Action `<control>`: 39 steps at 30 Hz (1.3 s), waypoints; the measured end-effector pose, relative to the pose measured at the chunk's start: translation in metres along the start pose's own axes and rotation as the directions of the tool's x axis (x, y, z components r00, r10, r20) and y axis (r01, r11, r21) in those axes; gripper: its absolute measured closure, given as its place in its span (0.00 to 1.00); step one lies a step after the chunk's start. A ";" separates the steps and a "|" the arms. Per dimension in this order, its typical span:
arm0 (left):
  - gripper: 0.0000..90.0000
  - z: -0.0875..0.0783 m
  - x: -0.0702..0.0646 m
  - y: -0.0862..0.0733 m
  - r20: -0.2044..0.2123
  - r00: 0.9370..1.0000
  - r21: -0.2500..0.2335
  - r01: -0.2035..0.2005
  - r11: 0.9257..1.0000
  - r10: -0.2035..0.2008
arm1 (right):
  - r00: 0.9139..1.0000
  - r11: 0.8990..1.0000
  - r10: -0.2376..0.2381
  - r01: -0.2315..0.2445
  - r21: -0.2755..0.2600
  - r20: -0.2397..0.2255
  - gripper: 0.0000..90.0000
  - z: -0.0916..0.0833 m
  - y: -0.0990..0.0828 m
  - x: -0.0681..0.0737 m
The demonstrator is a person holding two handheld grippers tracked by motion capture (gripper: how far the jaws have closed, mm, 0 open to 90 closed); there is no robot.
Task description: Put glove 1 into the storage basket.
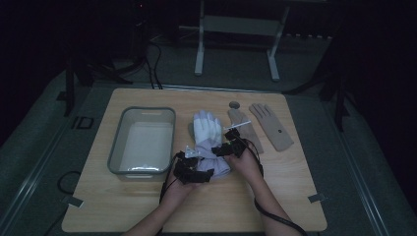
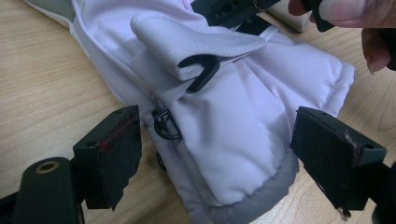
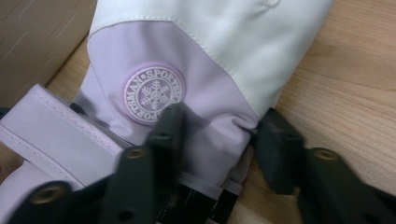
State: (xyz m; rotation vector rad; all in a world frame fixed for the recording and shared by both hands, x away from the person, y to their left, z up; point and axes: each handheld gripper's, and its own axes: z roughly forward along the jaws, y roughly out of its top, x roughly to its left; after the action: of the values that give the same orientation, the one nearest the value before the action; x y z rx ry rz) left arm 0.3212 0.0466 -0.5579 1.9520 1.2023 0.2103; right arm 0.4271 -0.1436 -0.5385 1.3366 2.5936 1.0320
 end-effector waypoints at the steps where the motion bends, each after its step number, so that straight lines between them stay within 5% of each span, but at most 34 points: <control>1: 0.19 0.000 0.000 0.000 0.000 1.000 0.003 0.007 1.000 -0.007 | 1.000 1.000 0.008 -0.008 0.005 0.000 0.71 0.000 0.000 0.001; 9: 0.21 0.003 0.004 -0.001 0.016 1.000 0.039 0.020 0.999 -0.020 | 0.999 1.000 -0.003 0.004 -0.006 0.048 0.81 0.001 0.002 0.011; 14: 0.21 0.003 0.009 -0.003 0.029 0.999 0.045 0.023 0.999 -0.024 | 0.995 0.995 0.093 -0.094 -0.028 -0.017 0.52 0.005 0.001 -0.002; 17: 0.21 0.003 0.009 -0.003 0.029 0.999 0.051 0.012 0.999 -0.014 | 0.984 0.988 0.155 -0.157 -0.006 -0.087 0.59 0.007 0.001 -0.007; 21: 0.23 0.003 0.010 -0.003 0.036 0.999 0.053 -0.002 0.999 0.000 | 0.981 0.988 0.153 -0.153 0.008 -0.119 0.72 0.007 0.001 -0.007; 23: 0.32 0.002 0.010 -0.003 0.041 0.999 0.061 -0.003 0.998 0.000 | 0.986 0.991 0.136 -0.135 0.009 -0.092 0.81 0.006 0.002 -0.003; 32: 0.70 -0.008 0.010 -0.003 0.063 0.998 0.051 0.011 0.999 -0.014 | 0.996 0.996 0.090 -0.090 -0.029 -0.007 0.88 -0.003 0.007 0.017; 39: 0.76 -0.014 0.007 0.003 0.074 0.997 0.033 0.001 0.999 -0.004 | 0.996 0.994 0.089 -0.088 -0.068 0.014 0.89 -0.014 0.007 0.022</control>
State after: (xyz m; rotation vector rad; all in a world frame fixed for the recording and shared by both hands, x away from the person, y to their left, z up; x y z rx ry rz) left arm 0.3198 0.0596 -0.5479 1.9696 1.1666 0.1158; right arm 0.4138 -0.1315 -0.5178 1.4495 2.4837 1.1050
